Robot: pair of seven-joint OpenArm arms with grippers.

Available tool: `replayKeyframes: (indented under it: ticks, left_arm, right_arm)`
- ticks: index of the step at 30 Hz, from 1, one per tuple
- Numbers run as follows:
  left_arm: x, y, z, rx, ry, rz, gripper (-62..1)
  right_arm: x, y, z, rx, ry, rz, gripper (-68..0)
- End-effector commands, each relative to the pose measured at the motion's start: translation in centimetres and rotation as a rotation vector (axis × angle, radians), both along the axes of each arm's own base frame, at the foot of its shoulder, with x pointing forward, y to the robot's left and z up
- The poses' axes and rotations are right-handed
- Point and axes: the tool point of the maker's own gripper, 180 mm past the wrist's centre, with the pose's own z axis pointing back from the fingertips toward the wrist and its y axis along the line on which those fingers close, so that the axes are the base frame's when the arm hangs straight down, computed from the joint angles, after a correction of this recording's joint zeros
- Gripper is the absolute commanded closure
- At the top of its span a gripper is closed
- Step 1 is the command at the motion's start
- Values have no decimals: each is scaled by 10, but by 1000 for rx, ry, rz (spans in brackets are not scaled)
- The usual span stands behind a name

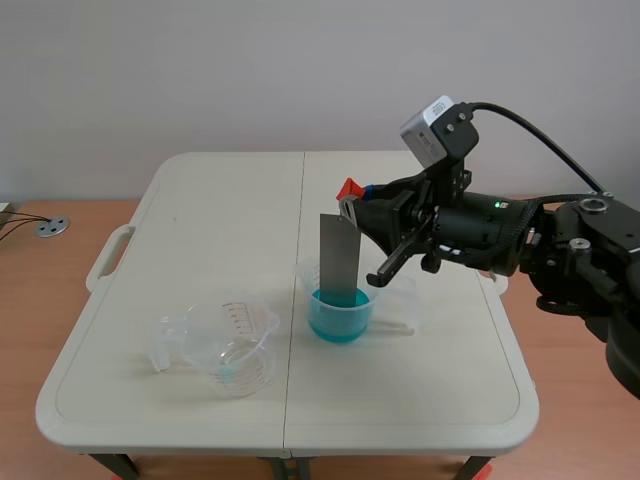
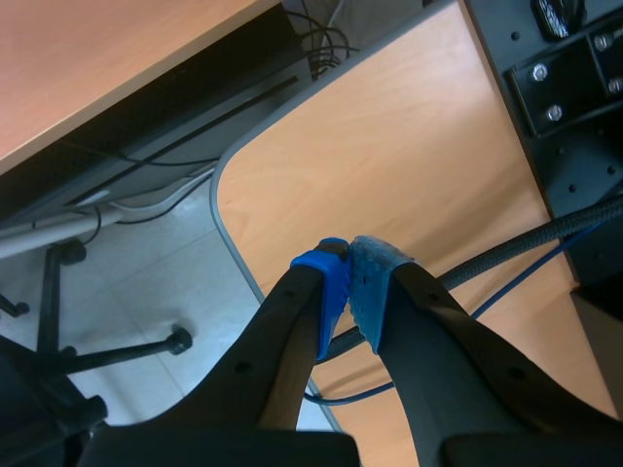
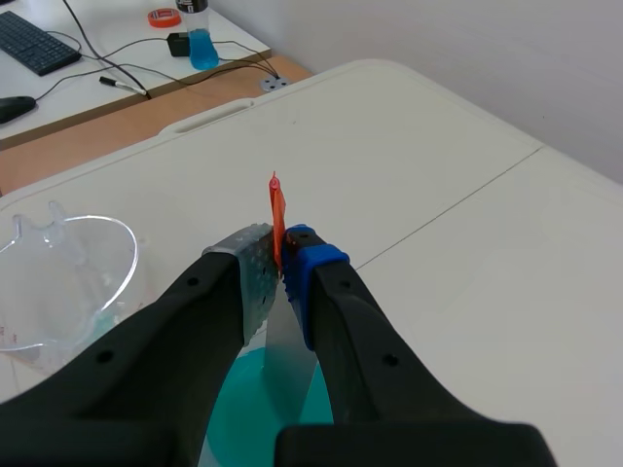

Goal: Hold the metal plate by the orange handle, dip it into the blue solution, take it out and point at it, then put the plate back in the beaker on the left.
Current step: 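Lower the plate into the blue solution, then hold the plate still in the solution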

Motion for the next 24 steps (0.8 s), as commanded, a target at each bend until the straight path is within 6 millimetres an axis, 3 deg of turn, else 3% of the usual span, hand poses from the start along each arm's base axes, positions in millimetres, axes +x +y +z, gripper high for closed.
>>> replayKeyframes:
  ticks: [1,24]
  left_arm:
    - [2,0,1,5,-3,-7,-15]
    - [2,-3,0,6,-1,-4,-15]
  right_arm:
    - [4,1,12,14,-32,8,-13]
    - [1,3,14,26,-36,29,-13]
